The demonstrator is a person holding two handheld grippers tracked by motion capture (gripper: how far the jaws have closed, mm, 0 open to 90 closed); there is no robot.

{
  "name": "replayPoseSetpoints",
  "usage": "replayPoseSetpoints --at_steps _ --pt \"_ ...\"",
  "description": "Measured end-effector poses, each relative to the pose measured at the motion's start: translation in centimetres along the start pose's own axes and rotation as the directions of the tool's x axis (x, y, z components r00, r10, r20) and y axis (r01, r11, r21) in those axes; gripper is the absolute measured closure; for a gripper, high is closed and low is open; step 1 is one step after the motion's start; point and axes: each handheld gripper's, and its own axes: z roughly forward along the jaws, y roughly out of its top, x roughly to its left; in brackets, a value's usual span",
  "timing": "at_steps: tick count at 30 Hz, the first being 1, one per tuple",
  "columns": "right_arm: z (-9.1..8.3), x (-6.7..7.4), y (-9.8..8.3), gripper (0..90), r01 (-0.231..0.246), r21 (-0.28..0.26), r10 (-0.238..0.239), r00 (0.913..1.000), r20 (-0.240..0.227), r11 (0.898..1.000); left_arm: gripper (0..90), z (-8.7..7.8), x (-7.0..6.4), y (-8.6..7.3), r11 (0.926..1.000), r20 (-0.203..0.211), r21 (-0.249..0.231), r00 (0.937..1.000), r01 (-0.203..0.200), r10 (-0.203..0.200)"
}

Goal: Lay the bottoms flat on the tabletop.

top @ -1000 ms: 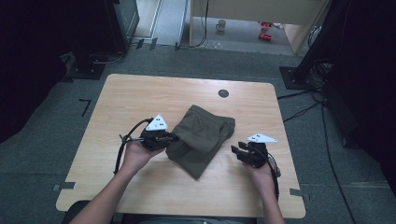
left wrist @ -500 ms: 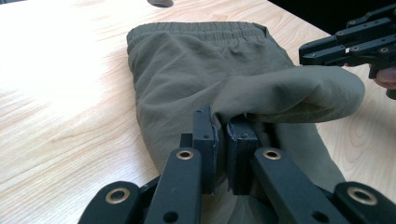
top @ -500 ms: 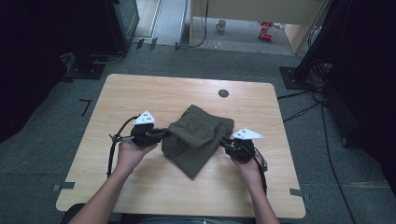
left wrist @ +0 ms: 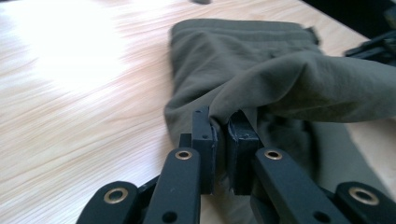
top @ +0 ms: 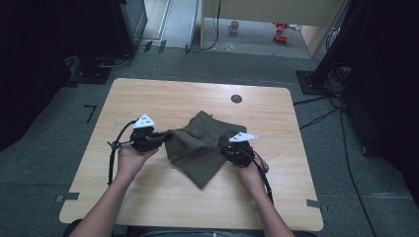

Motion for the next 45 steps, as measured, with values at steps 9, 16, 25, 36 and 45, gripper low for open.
replayPoseSetpoints --at_steps 9,16,25,36,45 --pt "0.1 0.1 -0.1 81.8 0.042 0.003 -0.042 0.999 0.014 0.999 81.6 0.4 3.5 -1.1 0.9966 -0.071 0.029 0.9946 0.077 -0.075" --pt "0.1 0.2 -0.2 81.0 0.039 0.003 -0.039 0.9991 0.016 0.999 75.3 1.5 5.1 -1.6 0.9936 -0.098 0.033 0.9897 0.108 -0.104" --pt "0.2 0.2 -0.1 81.6 0.044 0.008 -0.044 0.9989 0.019 0.999 60.3 1.1 6.1 -1.5 0.9933 -0.069 0.016 0.9911 0.115 -0.113" --pt "-0.6 0.3 0.3 78.7 0.027 0.005 -0.027 0.9996 0.0 1.0 48.3 -3.2 4.4 -1.0 0.9999 -0.085 0.001 0.9963 0.014 -0.014" --pt "-1.2 1.2 1.7 77.4 0.04 -0.05 -0.041 0.9988 -0.028 0.998 43.3 -5.6 1.1 0.3 0.9983 -0.027 -0.031 0.9985 -0.048 0.048"
